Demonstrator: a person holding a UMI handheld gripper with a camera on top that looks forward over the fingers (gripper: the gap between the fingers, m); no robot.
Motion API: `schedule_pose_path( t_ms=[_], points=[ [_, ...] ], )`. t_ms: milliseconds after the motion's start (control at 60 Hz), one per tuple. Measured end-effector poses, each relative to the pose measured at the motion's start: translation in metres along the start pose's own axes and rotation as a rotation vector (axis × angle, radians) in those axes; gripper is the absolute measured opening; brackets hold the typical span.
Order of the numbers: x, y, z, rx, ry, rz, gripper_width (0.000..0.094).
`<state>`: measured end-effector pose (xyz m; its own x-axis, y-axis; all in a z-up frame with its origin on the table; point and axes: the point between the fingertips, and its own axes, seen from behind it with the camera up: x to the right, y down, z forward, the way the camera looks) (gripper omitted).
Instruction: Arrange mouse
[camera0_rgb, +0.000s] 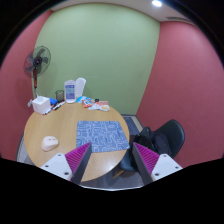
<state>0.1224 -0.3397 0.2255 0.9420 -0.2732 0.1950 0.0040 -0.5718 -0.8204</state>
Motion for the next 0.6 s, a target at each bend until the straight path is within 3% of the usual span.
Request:
schedule_pose_path(
  t_ms=[150,250,433,600],
  points=[
    [-0.016,0.025,0.0,-0.026,0.012,-0.016,0.0836],
    [-0.029,0.047,-0.003,-0.095,-0.023,-0.011,0.0835],
    [-0.132,0.12,-0.014,-0.149,-0.094,0.021,0.084],
    [-0.241,0.128,0.013,-0.12,-0.207,0.025,0.0839]
  ],
)
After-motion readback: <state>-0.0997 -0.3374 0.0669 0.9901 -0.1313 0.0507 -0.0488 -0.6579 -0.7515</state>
